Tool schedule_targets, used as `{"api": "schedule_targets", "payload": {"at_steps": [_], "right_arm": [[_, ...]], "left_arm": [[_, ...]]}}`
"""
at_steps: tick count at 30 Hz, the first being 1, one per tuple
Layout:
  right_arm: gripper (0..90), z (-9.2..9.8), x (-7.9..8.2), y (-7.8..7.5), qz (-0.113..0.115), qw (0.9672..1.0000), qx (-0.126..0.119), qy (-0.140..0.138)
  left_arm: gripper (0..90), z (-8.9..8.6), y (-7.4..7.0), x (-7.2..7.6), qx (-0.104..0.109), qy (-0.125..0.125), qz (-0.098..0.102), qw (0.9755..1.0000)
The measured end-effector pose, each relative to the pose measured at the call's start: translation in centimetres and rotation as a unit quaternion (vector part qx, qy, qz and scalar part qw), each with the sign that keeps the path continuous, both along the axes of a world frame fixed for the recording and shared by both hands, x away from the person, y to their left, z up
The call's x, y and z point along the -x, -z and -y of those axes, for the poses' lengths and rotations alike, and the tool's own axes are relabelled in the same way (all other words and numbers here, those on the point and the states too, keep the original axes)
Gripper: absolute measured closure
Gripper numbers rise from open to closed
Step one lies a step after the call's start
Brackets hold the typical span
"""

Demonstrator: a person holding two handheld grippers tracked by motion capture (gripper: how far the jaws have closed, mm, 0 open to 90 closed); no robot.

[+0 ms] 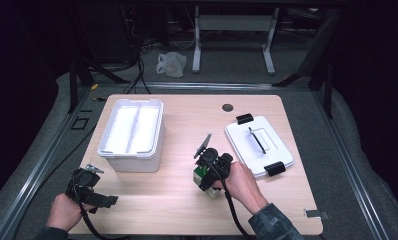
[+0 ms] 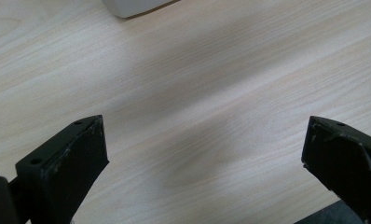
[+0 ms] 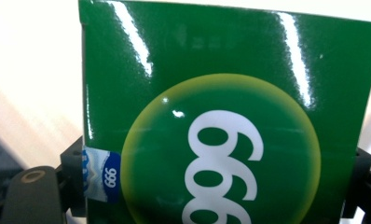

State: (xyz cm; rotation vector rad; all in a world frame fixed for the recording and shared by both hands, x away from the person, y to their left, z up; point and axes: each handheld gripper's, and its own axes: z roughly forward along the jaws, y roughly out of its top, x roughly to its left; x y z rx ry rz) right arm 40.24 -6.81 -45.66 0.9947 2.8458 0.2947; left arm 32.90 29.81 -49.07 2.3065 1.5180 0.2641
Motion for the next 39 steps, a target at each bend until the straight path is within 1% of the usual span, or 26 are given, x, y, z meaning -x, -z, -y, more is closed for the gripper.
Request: {"api": "schedule_targets", "payload": {"at_steps": [4,8,9,10,12,13,15,16,17,21,22,27,28,29,30,31,33,34,36,37,38,39], "right_arm": [[15.4,1.5,1.2,-1.3,0.008,0.9999,-0.012,-0.005],[15.3,3.0,2.0,-1.8,0.011,0.9998,-0.015,-0.002],[15.3,3.5,2.2,-1.7,0.012,0.9998,-0.017,-0.001],[15.3,3.5,2.2,-1.7,0.012,0.9998,-0.017,-0.001],[15.3,4.6,2.5,-1.4,0.011,0.9999,-0.013,0.003],[15.4,5.7,2.7,-1.0,0.008,0.9999,-0.008,0.013],[15.4,7.0,2.8,-0.7,0.002,0.9997,-0.006,0.024],[15.4,7.0,2.8,-0.7,0.002,0.9997,-0.006,0.024],[15.4,8.2,3.1,-0.3,0.002,0.9994,-0.002,0.034],[15.4,10.5,3.4,0.4,0.000,0.9983,0.004,0.059],[15.4,11.2,3.5,0.6,-0.004,0.9978,0.001,0.066],[15.4,13.9,3.6,1.5,-0.014,0.9951,0.009,0.098],[15.4,13.9,3.6,1.5,-0.014,0.9951,0.009,0.098],[15.4,14.4,3.5,1.7,-0.016,0.9943,0.013,0.104],[15.3,15.3,3.4,2.1,-0.013,0.9928,0.017,0.118],[15.3,15.7,3.2,2.3,-0.017,0.9921,0.014,0.123],[15.3,16.5,3.0,2.6,-0.023,0.9905,0.014,0.135],[15.3,16.5,3.0,2.6,-0.023,0.9905,0.014,0.135],[15.2,17.3,2.8,2.8,-0.024,0.9887,0.020,0.146],[15.2,18.0,2.7,2.9,-0.025,0.9872,0.018,0.157],[15.2,18.0,2.7,2.9,-0.025,0.9872,0.018,0.157],[15.1,18.3,2.7,3.0,-0.026,0.9865,0.014,0.161]], "left_arm": [[0.1,-0.1,-0.1,0.1,0.001,-0.004,0.004,1.0000],[0.0,-0.3,-0.1,0.1,0.004,-0.003,0.007,1.0000],[0.0,-0.3,-0.1,0.1,0.005,-0.003,0.007,1.0000],[0.0,-0.3,-0.1,0.1,0.005,-0.003,0.007,1.0000],[0.0,-0.4,-0.1,0.1,0.005,-0.002,0.006,1.0000],[0.0,-0.4,0.0,0.1,0.006,-0.004,0.006,1.0000],[0.0,-0.4,0.0,0.1,0.007,-0.004,0.007,0.9999],[0.0,-0.4,0.0,0.1,0.007,-0.004,0.007,0.9999],[0.0,-0.4,0.0,0.1,0.007,-0.003,0.007,1.0000],[0.0,-0.3,0.0,0.1,0.010,0.000,0.008,0.9999],[0.0,-0.3,0.0,0.1,0.010,0.000,0.008,0.9999],[0.0,-0.3,0.0,0.1,0.011,0.002,0.009,0.9999],[0.0,-0.3,0.0,0.1,0.011,0.002,0.009,0.9999],[0.0,-0.3,0.0,0.1,0.010,0.002,0.011,0.9999],[0.0,-0.3,0.0,0.1,0.010,0.003,0.011,0.9999],[0.0,-0.3,0.0,0.1,0.011,0.004,0.011,0.9999],[0.0,-0.3,0.0,0.1,0.011,0.003,0.011,0.9999],[0.0,-0.3,0.0,0.1,0.011,0.003,0.011,0.9999],[0.0,-0.4,0.0,0.1,0.009,0.005,0.010,0.9999],[0.0,-0.4,0.0,0.2,0.010,0.003,0.011,0.9999],[0.0,-0.4,0.0,0.2,0.010,0.003,0.011,0.9999],[0.0,-0.4,0.0,0.1,0.010,0.003,0.011,0.9999]]}}
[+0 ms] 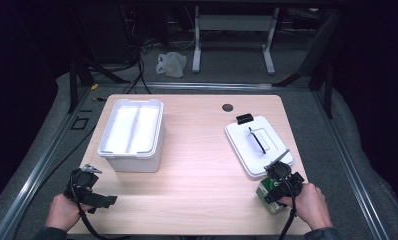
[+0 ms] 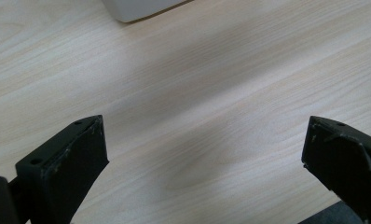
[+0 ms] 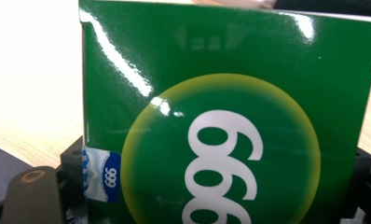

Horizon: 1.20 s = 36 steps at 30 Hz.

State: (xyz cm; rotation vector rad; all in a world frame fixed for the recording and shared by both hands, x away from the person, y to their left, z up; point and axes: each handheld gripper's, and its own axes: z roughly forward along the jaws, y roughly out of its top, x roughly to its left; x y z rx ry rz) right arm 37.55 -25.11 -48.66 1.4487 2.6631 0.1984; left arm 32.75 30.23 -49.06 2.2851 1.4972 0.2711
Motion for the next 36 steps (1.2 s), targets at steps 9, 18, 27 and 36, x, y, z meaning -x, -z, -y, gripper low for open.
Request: {"api": "schedule_targets", "payload": {"at_steps": [9,18,27,36], "right_arm": [[13.9,2.2,-0.3,1.5,-0.030,0.9991,-0.002,0.029],[0.0,2.4,-0.1,1.3,-0.042,0.9979,0.005,0.048],[0.2,1.4,0.9,-3.4,0.019,0.9986,-0.031,0.038],[5.6,-0.8,-0.1,-5.5,0.059,0.9972,-0.043,0.015]], "left_arm": [[0.0,0.0,0.0,0.0,-0.001,0.000,-0.001,1.0000],[0.1,0.1,0.1,0.0,-0.003,0.006,-0.004,1.0000],[0.4,0.1,-2.4,0.8,0.006,-0.001,0.011,0.9999],[0.4,0.4,-6.4,-0.1,0.018,0.000,0.035,0.9992]]}}
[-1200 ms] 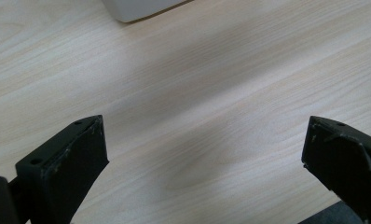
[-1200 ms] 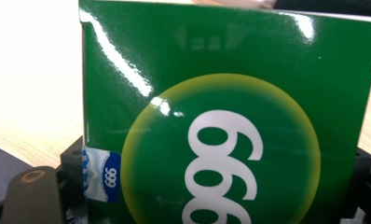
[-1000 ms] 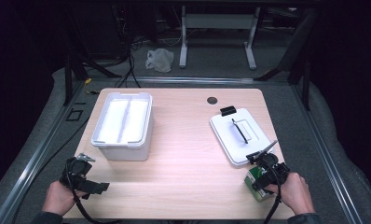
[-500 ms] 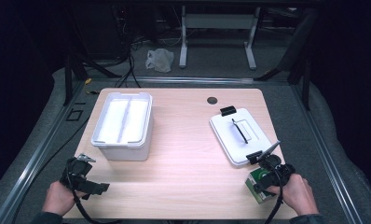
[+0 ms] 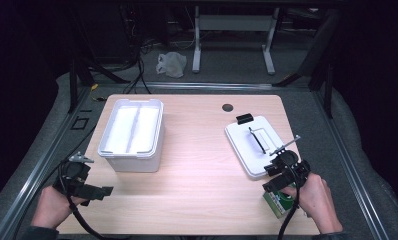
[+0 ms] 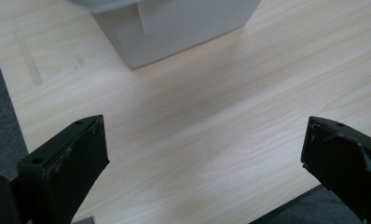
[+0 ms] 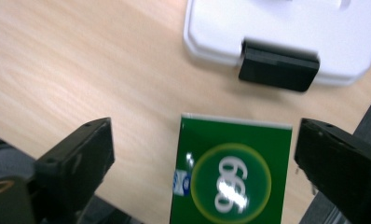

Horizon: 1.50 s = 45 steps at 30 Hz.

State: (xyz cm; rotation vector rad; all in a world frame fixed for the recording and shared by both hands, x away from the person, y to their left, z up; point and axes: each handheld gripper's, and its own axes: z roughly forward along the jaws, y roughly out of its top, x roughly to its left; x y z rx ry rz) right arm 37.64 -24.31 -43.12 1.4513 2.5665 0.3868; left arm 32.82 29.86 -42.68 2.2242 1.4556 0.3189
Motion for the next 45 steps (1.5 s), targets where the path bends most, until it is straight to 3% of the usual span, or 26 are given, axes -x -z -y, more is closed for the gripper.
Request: {"api": "schedule_targets", "payload": {"at_steps": [2,5,10,11,14,15,16,17,20,21,22,23,24,25,27,29,30,31,32,33,34,37,41,45], "right_arm": [[4.6,-0.5,-0.3,-0.2,0.010,0.9999,-0.006,-0.004],[3.0,-1.3,-0.7,-0.1,0.022,0.9996,-0.004,-0.014],[1.7,-2.8,-0.6,0.4,0.019,0.9989,-0.017,-0.041],[0.8,-3.9,-0.3,0.7,0.013,0.9981,-0.018,-0.057],[0.8,-5.2,0.3,1.0,0.012,0.9966,-0.011,-0.080],[0.8,-5.2,0.3,1.0,0.012,0.9966,-0.011,-0.080],[1.0,-5.6,0.5,1.0,0.014,0.9960,-0.008,-0.087],[1.0,-5.6,0.5,1.0,0.014,0.9960,-0.008,-0.087],[1.2,-5.5,0.4,1.3,0.015,0.9965,-0.004,-0.082],[1.2,-5.5,0.4,1.3,0.015,0.9965,-0.004,-0.082],[1.5,-5.3,0.3,1.4,0.016,0.9967,-0.003,-0.080],[1.5,-5.3,0.3,1.4,0.016,0.9967,-0.003,-0.080],[1.8,-5.2,0.2,1.5,0.014,0.9967,-0.002,-0.080],[1.8,-5.2,0.2,1.5,0.014,0.9967,-0.002,-0.080],[2.4,-5.4,0.2,1.9,0.014,0.9966,0.011,-0.081],[2.4,-5.4,0.2,1.9,0.012,0.9964,0.015,-0.082],[2.5,-5.5,0.2,2.0,0.012,0.9963,0.010,-0.084],[2.5,-5.5,0.3,2.0,0.011,0.9964,0.010,-0.084],[2.5,-5.5,0.3,2.0,0.011,0.9963,0.011,-0.084],[2.6,-5.5,0.3,1.9,0.011,0.9964,0.011,-0.083],[2.6,-5.5,0.3,2.0,0.011,0.9963,0.011,-0.084],[2.8,-5.4,0.3,2.0,0.010,0.9962,0.008,-0.086],[3.5,-5.5,0.3,2.1,0.008,0.9962,0.008,-0.087],[4.1,-5.5,0.4,2.1,0.007,0.9958,0.011,-0.090]], "left_arm": [[0.1,0.0,-0.4,-0.2,-0.002,0.001,0.001,1.0000],[0.1,0.1,-2.8,-1.8,0.002,0.005,0.012,0.9999],[0.0,0.3,-4.5,-3.8,-0.006,0.009,0.016,0.9998],[0.0,0.7,-4.9,-4.9,-0.008,0.008,0.015,0.9998],[0.0,1.5,-5.3,-6.8,-0.019,0.010,0.006,0.9997],[0.0,1.5,-5.3,-6.8,-0.019,0.010,0.006,0.9997],[0.0,2.0,-5.4,-8.0,-0.027,0.010,-0.002,0.9996],[0.0,2.0,-5.4,-8.0,-0.027,0.010,-0.002,0.9996],[0.0,3.1,-5.9,-10.7,-0.038,0.007,-0.017,0.9991],[0.0,3.1,-5.9,-10.7,-0.038,0.007,-0.017,0.9991],[0.0,3.7,-6.0,-12.0,-0.040,0.006,-0.026,0.9988],[0.0,3.7,-6.0,-12.0,-0.040,0.006,-0.026,0.9988],[0.1,4.3,-5.9,-13.4,-0.044,0.002,-0.036,0.9984],[0.1,4.3,-5.9,-13.4,-0.044,0.002,-0.036,0.9984],[1.6,5.2,-5.5,-15.4,-0.043,-0.011,-0.054,0.9976],[3.9,5.4,-5.3,-16.0,-0.046,-0.015,-0.060,0.9970],[5.3,5.7,-4.8,-17.2,-0.047,-0.025,-0.075,0.9958],[7.0,5.7,-4.8,-17.2,-0.047,-0.025,-0.075,0.9958],[8.4,5.9,-4.3,-18.1,-0.048,-0.034,-0.088,0.9944],[10.6,5.9,-4.3,-18.1,-0.048,-0.034,-0.088,0.9944],[14.2,6.1,-3.9,-19.2,-0.050,-0.043,-0.106,0.9922],[18.9,6.2,-3.7,-19.9,-0.052,-0.054,-0.115,0.9905],[35.9,6.6,-3.4,-21.4,-0.058,-0.076,-0.134,0.9863],[51.5,6.9,-3.0,-22.0,-0.063,-0.082,-0.142,0.9845]]}}
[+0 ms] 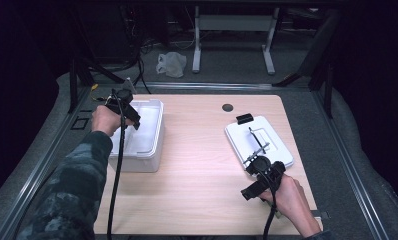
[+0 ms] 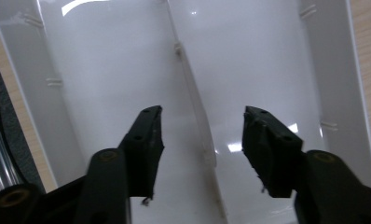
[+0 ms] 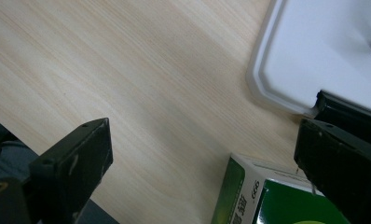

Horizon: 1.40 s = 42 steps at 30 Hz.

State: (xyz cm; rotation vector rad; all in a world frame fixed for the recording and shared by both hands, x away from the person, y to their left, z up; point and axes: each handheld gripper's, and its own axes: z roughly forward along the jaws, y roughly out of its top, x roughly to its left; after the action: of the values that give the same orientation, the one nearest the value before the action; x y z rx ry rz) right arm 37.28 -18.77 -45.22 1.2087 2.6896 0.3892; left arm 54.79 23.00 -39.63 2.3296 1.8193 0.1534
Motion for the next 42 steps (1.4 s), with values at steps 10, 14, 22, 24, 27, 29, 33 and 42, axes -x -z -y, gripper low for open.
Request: {"api": "schedule_targets", "payload": {"at_steps": [10,14,22,24,27,29,33,42], "right_arm": [[4.6,0.1,0.1,0.1,-0.001,1.0000,0.001,0.002],[4.8,0.1,0.1,0.1,0.000,1.0000,0.003,0.004],[5.0,0.3,0.1,0.1,0.000,1.0000,0.000,0.005],[5.1,0.3,0.1,0.1,0.001,1.0000,0.000,0.005],[5.1,0.3,0.1,0.1,0.002,1.0000,0.000,0.003],[5.0,0.3,0.1,0.1,0.002,1.0000,-0.002,0.003],[5.1,0.4,0.1,0.0,0.002,1.0000,-0.001,0.005],[5.1,0.6,0.0,0.0,0.000,1.0000,-0.005,0.006]], "left_arm": [[75.3,0.9,1.2,-1.1,-0.014,-0.024,-0.012,0.9995],[78.9,0.9,1.5,-1.3,-0.022,-0.031,-0.016,0.9991],[83.7,1.3,2.2,-1.4,-0.043,-0.037,-0.021,0.9982],[84.1,1.6,2.3,-1.3,-0.053,-0.034,-0.020,0.9978],[84.4,1.8,2.2,-1.3,-0.057,-0.030,-0.023,0.9977],[84.7,1.8,2.2,-1.3,-0.059,-0.022,-0.026,0.9977],[85.7,2.0,2.2,-1.2,-0.057,-0.009,-0.030,0.9979],[89.1,2.4,2.2,-0.8,-0.056,0.043,-0.032,0.9970]]}}
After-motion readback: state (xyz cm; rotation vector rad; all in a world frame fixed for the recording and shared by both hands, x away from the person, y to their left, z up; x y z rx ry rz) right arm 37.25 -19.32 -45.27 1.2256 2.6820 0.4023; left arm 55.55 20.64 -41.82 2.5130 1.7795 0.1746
